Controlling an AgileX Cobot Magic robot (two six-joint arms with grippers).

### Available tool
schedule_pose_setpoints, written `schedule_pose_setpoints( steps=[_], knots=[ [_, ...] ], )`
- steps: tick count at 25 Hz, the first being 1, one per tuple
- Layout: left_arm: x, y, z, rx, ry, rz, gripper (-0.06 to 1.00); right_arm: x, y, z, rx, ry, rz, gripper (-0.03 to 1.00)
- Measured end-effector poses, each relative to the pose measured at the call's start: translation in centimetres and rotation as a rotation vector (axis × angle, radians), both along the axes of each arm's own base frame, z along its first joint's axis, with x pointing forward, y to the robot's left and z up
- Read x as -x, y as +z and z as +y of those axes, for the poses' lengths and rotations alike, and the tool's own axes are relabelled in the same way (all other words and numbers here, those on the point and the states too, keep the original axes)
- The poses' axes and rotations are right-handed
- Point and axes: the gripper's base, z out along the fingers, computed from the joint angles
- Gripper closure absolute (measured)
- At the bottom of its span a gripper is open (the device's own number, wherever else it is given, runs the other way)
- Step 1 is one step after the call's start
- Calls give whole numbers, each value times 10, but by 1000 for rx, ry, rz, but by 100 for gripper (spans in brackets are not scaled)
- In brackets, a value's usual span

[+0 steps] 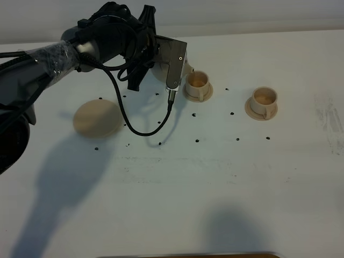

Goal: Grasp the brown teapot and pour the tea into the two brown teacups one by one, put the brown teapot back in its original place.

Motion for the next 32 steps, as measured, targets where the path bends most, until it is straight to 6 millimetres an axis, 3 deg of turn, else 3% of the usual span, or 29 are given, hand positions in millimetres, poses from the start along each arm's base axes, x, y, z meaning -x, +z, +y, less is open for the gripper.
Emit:
schedule_pose_setpoints(
  steps=[32],
  knots=[
    [0,2,-4,-97,-106,-56,78,0,0,0,0,0,0,73]
  ],
)
